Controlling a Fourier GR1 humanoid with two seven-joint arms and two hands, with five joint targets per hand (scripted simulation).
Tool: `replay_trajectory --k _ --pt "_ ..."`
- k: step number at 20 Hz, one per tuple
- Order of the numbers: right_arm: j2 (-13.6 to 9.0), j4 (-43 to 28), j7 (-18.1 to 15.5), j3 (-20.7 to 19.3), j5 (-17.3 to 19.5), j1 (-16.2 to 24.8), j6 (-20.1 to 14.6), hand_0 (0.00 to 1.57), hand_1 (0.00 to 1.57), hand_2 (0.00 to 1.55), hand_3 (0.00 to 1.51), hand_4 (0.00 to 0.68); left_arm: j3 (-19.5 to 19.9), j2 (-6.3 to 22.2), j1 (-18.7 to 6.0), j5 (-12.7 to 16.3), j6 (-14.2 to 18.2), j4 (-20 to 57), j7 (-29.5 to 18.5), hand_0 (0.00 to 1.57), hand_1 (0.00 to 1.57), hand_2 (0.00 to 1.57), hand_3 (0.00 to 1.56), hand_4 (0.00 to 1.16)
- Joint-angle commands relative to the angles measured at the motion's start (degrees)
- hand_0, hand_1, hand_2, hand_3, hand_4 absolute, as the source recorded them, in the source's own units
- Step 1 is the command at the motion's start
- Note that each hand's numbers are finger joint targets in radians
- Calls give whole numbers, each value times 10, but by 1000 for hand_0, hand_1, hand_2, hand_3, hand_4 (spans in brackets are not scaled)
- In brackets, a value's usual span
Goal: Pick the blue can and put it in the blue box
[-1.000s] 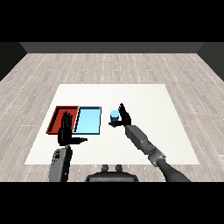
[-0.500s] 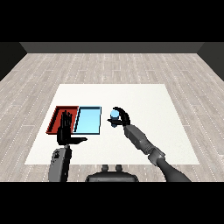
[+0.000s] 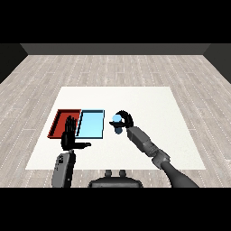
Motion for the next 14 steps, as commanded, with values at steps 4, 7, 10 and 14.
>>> replay_trajectory --k 4,7,10,14 --pt "0 -60 14 11 5 -23 -58 1491 1491 1451 1408 652 -19 -2 13 -34 -4 38 -39 0 0 0 0 0" --pt "0 -1 -21 -30 40 -44 -3 1474 1474 1453 1411 643 -21 7 -12 -42 1 44 -13 0 0 0 0 0" --pt "-4 -14 -48 -32 55 -33 -6 1502 1502 1457 1405 648 -71 -15 -53 -45 44 83 9 0 0 0 0 0" --pt "0 -53 -57 -31 78 -51 -16 1441 1441 1428 1411 665 -78 -15 -54 -31 14 100 16 0 0 0 0 0"
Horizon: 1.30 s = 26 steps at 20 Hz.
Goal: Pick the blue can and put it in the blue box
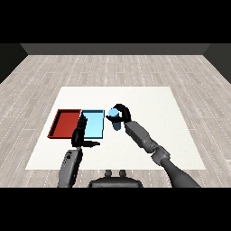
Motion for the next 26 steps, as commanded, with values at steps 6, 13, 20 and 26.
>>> replay_trajectory --k 6,13,20,26 --pt "-76 -219 34 13 62 123 -21 1440 1440 1444 1421 665 -46 -3 -23 11 16 14 39 0 0 0 0 0" --pt "-125 -384 100 3 112 199 -36 1431 1431 1437 1412 654 -123 -3 -47 32 90 17 59 0 0 0 0 0" --pt "-128 -454 147 -34 171 250 -13 1422 1422 1444 1411 661 -132 -3 -111 32 94 93 43 0 0 0 0 0" --pt "-43 -397 134 -67 232 233 -7 1411 1411 1450 1415 663 -141 -3 -114 46 100 130 46 0 0 0 0 0"
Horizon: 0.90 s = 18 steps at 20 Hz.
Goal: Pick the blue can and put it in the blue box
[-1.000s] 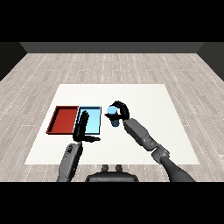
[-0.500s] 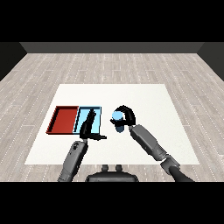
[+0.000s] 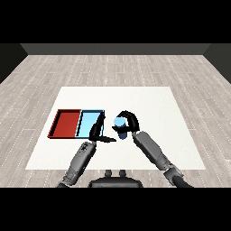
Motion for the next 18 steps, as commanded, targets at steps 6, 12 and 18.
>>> replay_trajectory --k 6,12,18 --pt "5 -68 58 -42 60 13 43 1405 1405 1440 1404 674 -54 0 -42 43 51 89 -20 0 0 0 0 0" --pt "70 -27 47 -68 114 11 55 1394 1394 1454 1416 681 -63 0 -44 52 41 89 -16 0 0 0 0 0" --pt "79 -15 29 -82 139 33 87 1398 1398 1434 1397 657 -96 0 -50 86 70 81 -16 0 0 0 0 0"
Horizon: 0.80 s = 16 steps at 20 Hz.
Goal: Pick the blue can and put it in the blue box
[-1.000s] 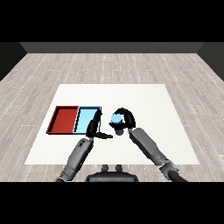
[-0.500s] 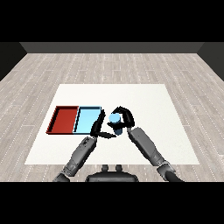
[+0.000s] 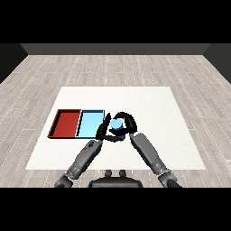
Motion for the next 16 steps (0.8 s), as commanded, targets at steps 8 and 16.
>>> replay_trajectory --k 8,16 --pt "15 -6 -4 49 -6 13 -29 1432 1432 1433 1389 620 -11 0 -7 -3 -2 15 -18 0 0 0 0 0" --pt "15 7 10 121 -36 -52 -94 1319 1319 1426 1395 617 -46 0 -63 47 22 80 -65 0 0 0 0 174"
